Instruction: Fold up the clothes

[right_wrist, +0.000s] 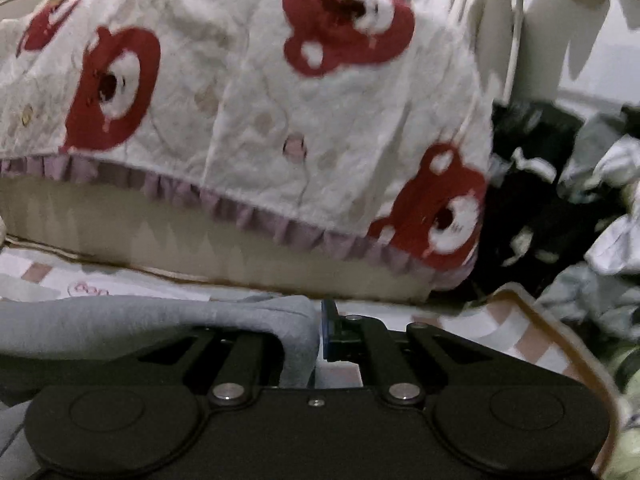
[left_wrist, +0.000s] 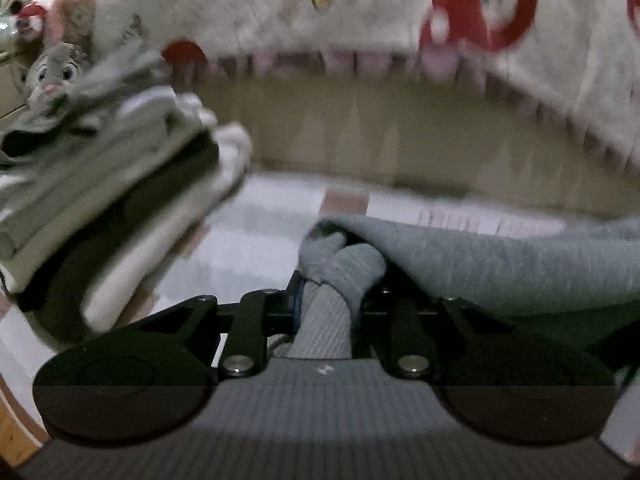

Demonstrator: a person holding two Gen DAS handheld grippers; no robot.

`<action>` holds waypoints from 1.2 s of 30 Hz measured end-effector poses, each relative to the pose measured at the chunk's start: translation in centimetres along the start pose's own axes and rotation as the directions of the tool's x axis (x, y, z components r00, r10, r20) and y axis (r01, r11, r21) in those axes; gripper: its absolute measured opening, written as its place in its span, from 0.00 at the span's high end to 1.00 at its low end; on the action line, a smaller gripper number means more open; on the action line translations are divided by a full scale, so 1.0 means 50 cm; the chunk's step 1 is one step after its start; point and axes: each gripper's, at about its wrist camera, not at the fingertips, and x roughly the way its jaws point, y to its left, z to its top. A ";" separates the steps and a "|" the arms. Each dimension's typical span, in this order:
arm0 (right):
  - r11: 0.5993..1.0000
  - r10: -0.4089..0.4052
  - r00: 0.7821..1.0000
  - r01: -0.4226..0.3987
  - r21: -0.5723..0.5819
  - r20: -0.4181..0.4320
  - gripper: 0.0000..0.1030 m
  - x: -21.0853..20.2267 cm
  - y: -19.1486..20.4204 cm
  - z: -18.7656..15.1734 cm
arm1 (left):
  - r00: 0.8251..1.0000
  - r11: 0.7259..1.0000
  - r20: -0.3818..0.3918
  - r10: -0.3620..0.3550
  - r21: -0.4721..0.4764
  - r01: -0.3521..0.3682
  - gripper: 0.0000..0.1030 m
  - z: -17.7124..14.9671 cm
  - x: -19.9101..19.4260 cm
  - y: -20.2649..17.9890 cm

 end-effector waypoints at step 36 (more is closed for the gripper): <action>0.991 0.063 0.969 -0.033 0.128 -0.240 0.39 -0.040 -0.073 -0.260 | 0.960 0.989 0.247 0.135 -0.095 -0.114 0.85 -0.025 -0.105 0.062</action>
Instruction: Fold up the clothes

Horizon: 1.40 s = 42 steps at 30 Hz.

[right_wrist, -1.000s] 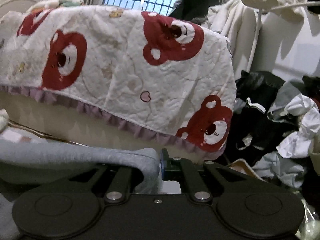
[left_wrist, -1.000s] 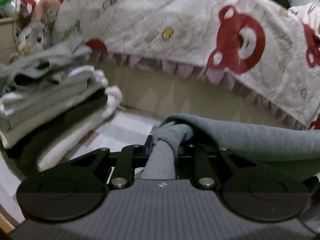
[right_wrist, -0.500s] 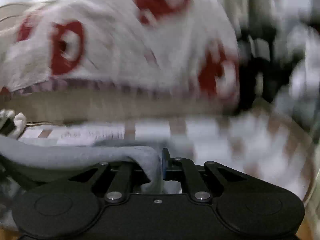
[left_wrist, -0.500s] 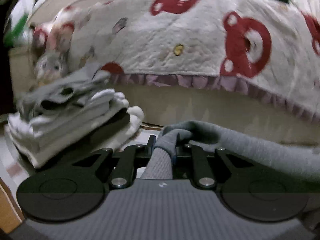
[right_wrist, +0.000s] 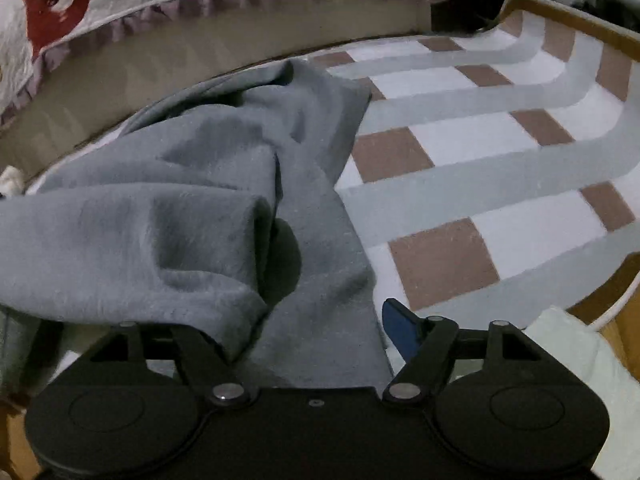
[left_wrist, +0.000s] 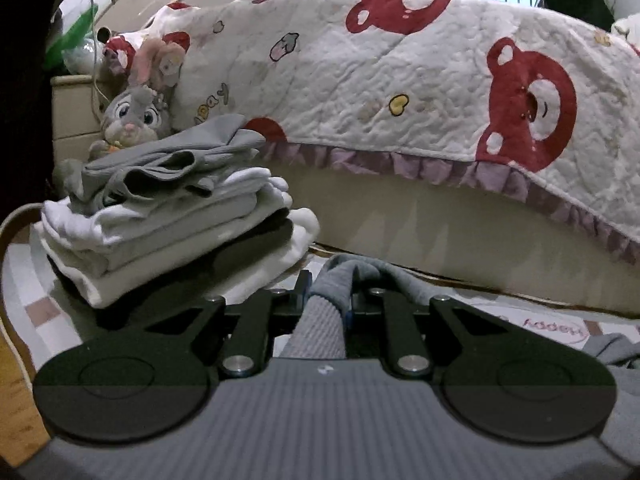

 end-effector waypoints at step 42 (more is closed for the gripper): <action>0.995 -0.058 0.998 0.055 -0.085 -0.036 0.40 0.084 -0.149 0.092 | 0.950 0.977 -0.301 -0.088 -0.210 0.024 0.86 -0.083 0.272 0.081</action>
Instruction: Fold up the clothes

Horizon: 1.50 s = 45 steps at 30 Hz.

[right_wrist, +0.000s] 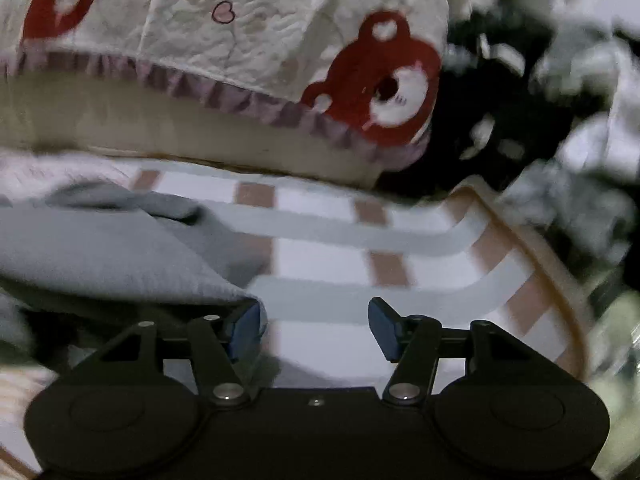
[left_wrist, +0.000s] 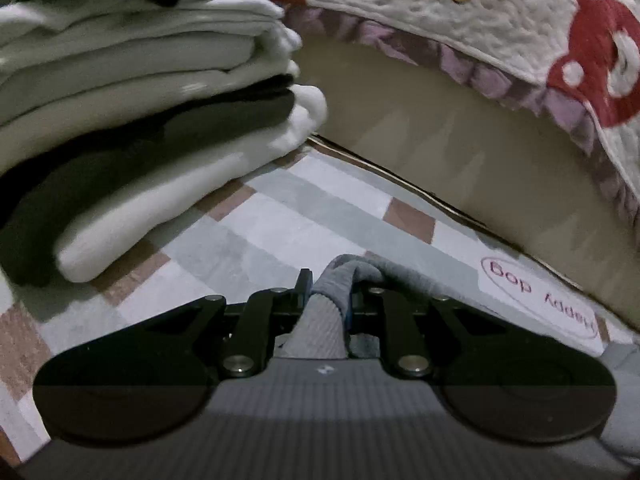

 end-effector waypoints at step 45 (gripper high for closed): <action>0.999 -0.038 0.984 0.031 0.042 0.175 0.98 -0.076 -0.127 0.149 | 0.934 0.976 0.350 0.073 0.165 -0.139 0.89 0.152 -0.253 -0.066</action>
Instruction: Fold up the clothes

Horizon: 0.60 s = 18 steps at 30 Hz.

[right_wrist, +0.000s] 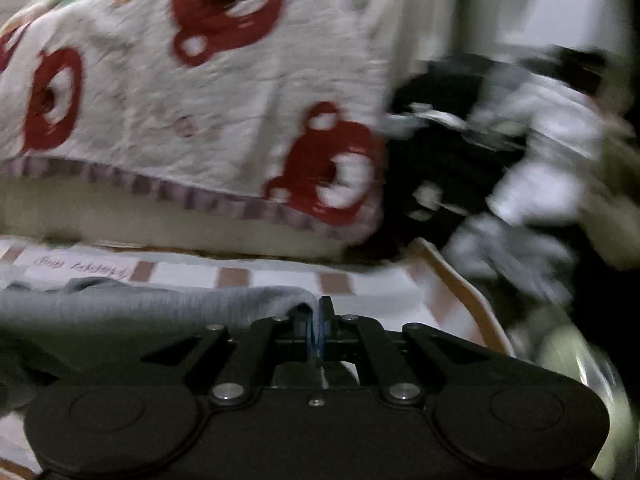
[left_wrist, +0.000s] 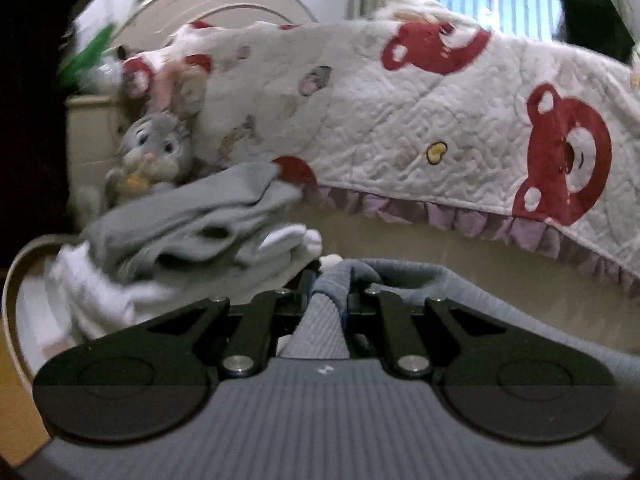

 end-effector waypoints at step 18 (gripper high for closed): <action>0.938 0.244 0.957 -0.191 0.291 -0.159 0.46 0.251 0.183 -0.117 | 0.857 0.955 -0.431 -0.282 -0.044 0.293 0.55 -0.236 0.103 -0.230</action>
